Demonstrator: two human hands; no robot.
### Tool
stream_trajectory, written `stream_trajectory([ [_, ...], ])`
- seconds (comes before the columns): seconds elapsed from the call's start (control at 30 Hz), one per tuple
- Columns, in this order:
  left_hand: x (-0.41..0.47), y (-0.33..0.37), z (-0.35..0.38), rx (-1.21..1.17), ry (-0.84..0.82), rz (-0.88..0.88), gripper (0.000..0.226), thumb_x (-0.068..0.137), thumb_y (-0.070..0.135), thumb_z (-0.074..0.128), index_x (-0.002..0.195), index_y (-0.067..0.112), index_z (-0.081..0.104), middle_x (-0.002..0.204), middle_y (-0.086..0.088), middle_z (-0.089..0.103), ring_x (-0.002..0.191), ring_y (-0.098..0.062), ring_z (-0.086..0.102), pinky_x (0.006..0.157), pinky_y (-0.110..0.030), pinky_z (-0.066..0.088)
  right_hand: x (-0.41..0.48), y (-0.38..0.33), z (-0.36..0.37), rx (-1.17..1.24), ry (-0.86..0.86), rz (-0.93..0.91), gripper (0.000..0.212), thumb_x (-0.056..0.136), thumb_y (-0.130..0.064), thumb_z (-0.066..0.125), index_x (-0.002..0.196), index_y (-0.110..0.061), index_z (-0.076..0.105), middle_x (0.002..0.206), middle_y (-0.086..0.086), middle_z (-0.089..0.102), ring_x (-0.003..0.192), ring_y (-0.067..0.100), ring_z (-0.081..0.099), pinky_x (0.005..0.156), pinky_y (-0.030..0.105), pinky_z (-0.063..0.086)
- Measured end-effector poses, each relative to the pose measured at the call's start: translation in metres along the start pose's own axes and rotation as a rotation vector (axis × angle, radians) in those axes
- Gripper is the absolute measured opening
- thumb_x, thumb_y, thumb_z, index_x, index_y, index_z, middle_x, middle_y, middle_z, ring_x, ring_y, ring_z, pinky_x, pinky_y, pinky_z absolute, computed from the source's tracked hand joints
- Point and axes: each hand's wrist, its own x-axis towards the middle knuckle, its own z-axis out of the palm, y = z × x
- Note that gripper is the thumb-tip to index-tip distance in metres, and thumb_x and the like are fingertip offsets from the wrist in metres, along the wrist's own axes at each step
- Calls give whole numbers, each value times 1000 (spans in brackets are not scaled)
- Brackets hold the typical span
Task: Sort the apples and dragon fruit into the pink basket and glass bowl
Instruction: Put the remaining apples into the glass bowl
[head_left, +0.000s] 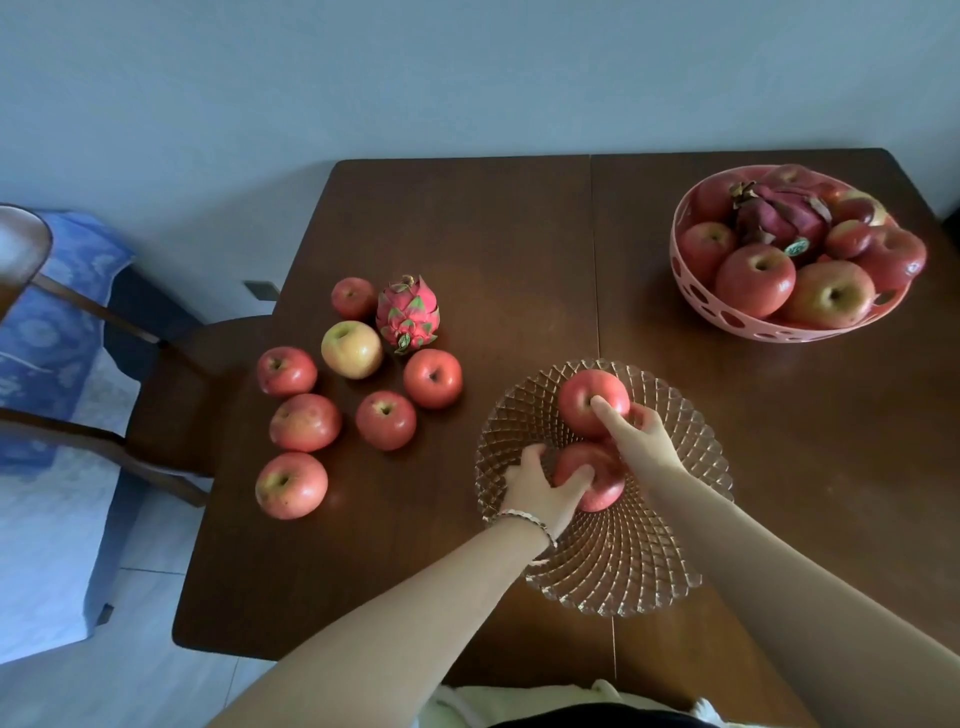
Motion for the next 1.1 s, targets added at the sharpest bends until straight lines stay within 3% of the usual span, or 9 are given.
stream_trajectory([
  [0.13, 11, 2, -53, 414, 643, 432, 58, 73, 40, 60, 120, 6, 55, 117, -23, 53, 107, -42, 52, 94, -45, 42, 1, -6, -3, -122, 32, -28, 72, 82, -45, 63, 138, -11, 35, 137, 14, 45, 121, 29, 48, 98, 38, 38],
  [0.2, 28, -1, -86, 568, 822, 397, 63, 67, 32, 72, 121, 4, 54, 126, -29, 49, 114, -47, 49, 97, -52, 40, -1, -9, -6, -159, 53, -52, 70, 83, -45, 62, 139, -13, 34, 139, 15, 41, 122, 30, 47, 98, 38, 38],
  [0.3, 41, -13, -130, 706, 588, -1, 80, 75, 40, 69, 141, 17, 30, 148, -18, 25, 132, -39, 32, 105, -47, 33, -7, -14, -10, -225, 97, -104, 66, 84, -43, 59, 139, -17, 34, 141, 15, 34, 123, 29, 43, 100, 39, 37],
  [0.37, 45, -22, -145, 720, 426, -125, 79, 79, 38, 67, 143, 24, 23, 147, -12, 23, 126, -38, 39, 98, -44, 40, -13, -18, -11, -263, 137, -167, 61, 84, -40, 59, 136, -20, 36, 139, 13, 32, 125, 29, 38, 104, 43, 36],
  [0.5, 26, -17, -143, 560, 448, -27, 71, 73, 36, 72, 133, 26, 36, 130, -9, 38, 103, -39, 57, 83, -41, 50, -38, -26, -12, -313, 188, -458, 48, 82, -24, 63, 126, -22, 45, 127, -3, 36, 126, 19, 26, 101, 36, 33],
  [0.57, 7, -2, -132, 485, 462, 83, 68, 70, 43, 73, 127, 27, 41, 115, -4, 42, 99, -33, 58, 79, -38, 50, -51, -32, -9, -386, 64, -625, 49, 79, -17, 67, 123, -23, 46, 121, -14, 35, 123, 12, 26, 98, 28, 31],
  [0.7, -36, 45, -102, 419, 303, 330, 66, 64, 52, 74, 119, 33, 43, 107, 6, 41, 93, -17, 52, 77, -28, 45, -66, -36, 2, -524, -280, -730, 88, 69, -26, 79, 140, -26, 29, 134, -3, 29, 120, 8, 35, 102, 21, 35],
  [0.87, -49, 59, -58, 331, 70, 506, 74, 64, 47, 74, 127, 32, 39, 118, 9, 44, 108, -10, 53, 94, -29, 48, -65, -24, -12, -493, -194, -783, 88, 59, -20, 85, 134, -21, 40, 132, 0, 38, 113, 8, 41, 97, 25, 42],
  [1.1, -7, 24, -19, 106, -5, 57, 65, 81, 41, 62, 136, 22, 33, 138, -8, 38, 113, -27, 55, 98, -38, 47, -23, 7, -74, -567, 90, -676, 78, 52, -17, 87, 121, -15, 52, 115, 0, 48, 105, 13, 46, 91, 21, 37],
])
